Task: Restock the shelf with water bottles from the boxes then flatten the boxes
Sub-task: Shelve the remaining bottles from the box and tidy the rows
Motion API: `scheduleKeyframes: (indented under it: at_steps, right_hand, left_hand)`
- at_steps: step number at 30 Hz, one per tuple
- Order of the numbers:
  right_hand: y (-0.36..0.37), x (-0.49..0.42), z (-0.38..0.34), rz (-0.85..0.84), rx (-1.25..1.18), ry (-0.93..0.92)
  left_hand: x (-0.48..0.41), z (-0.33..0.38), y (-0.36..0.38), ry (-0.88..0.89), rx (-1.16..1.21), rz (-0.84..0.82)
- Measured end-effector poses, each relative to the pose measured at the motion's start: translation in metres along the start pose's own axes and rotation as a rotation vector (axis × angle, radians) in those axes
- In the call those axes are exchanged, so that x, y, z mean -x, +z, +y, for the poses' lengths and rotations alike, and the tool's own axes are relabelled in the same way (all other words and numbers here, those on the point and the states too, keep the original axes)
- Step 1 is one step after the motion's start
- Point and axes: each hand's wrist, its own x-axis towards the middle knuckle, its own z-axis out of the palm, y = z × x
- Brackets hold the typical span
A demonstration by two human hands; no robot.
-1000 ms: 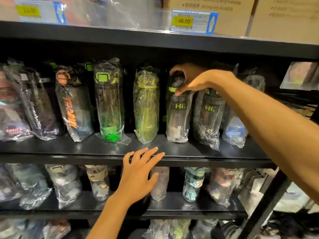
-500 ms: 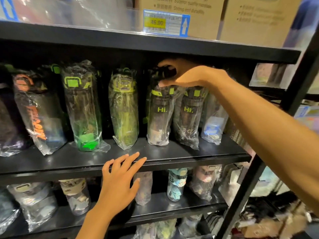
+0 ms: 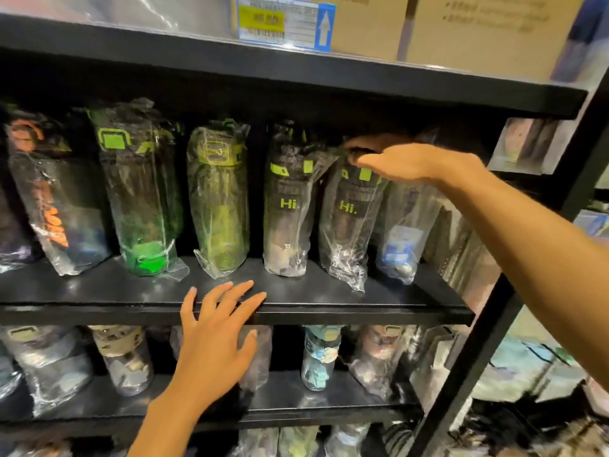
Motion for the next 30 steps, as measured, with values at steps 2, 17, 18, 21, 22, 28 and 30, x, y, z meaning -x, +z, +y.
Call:
scheduleKeyframes:
  at_steps: [2,17,18,21,22,28,30]
  right_hand:
    - [-0.003,-0.004,0.005,-0.070,0.023,-0.038]
    - [-0.007,0.003,0.008,-0.129,0.276,-0.131]
    - [-0.007,0.008,0.005,-0.119,0.294,-0.122]
    - [-0.007,0.020,-0.003,-0.004,0.339,-0.180]
    - [-0.008,0.023,-0.004,0.034,0.343,-0.178]
    - [-0.009,0.066,0.021,0.520,0.273,-0.182]
    - [-0.008,0.075,0.039,0.595,0.221,-0.070]
  left_hand:
    - [-0.008,0.024,0.007,0.021,0.001,-0.001]
    - [-0.023,0.077,0.035,-0.008,-0.022,-0.065]
    - [-0.022,0.077,0.034,-0.009,-0.021,-0.065]
    - [-0.022,0.077,0.033,-0.005,-0.021,-0.067]
    - [-0.023,0.076,0.034,0.000,-0.021,-0.064]
    - [-0.022,0.076,0.035,0.033,-0.047,-0.049]
    - [-0.022,0.076,0.034,0.042,-0.047,-0.039]
